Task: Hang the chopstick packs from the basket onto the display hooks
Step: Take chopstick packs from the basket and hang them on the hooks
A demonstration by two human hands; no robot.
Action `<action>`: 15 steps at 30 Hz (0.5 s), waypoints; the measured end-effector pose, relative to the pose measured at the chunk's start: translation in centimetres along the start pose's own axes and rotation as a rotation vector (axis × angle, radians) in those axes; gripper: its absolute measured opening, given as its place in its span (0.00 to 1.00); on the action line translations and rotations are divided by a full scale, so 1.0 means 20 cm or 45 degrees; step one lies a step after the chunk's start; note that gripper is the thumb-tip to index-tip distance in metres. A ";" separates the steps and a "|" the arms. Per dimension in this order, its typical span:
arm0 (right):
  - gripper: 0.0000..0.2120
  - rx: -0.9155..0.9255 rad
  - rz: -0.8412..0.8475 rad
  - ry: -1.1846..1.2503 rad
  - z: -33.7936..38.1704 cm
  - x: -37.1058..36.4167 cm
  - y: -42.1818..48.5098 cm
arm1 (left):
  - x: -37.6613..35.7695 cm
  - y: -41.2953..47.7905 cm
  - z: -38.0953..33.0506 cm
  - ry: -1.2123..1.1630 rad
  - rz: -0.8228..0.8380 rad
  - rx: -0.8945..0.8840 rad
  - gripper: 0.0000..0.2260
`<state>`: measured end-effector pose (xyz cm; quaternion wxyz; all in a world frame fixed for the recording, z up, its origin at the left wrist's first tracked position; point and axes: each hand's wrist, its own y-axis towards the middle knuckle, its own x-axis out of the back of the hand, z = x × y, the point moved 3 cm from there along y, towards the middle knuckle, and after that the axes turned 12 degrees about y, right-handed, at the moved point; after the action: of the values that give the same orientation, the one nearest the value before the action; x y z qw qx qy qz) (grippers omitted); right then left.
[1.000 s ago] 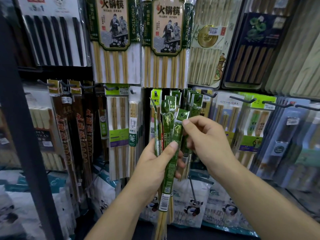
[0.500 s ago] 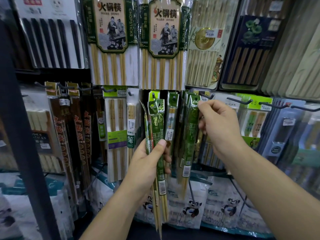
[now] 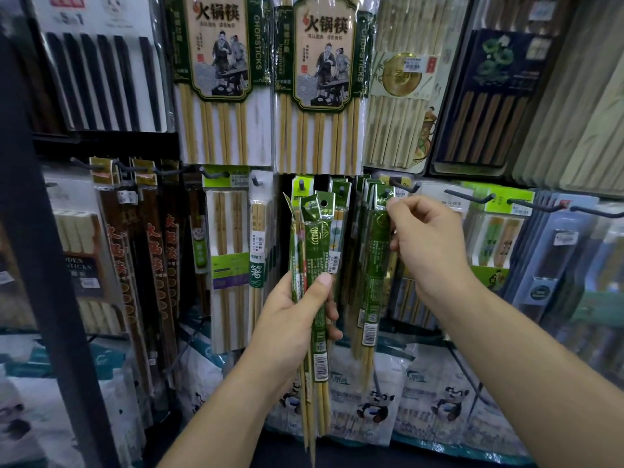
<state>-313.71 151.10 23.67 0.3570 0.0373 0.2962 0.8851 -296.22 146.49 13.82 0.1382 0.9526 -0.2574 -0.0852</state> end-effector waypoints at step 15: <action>0.13 0.052 0.081 -0.085 0.02 -0.02 -0.18 | -0.02 -0.02 -0.03 0.012 0.097 -0.063 0.05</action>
<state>-311.08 153.07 22.17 0.3374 0.0835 0.3010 0.8880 -296.31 147.19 14.26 0.1659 0.9387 -0.2908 -0.0819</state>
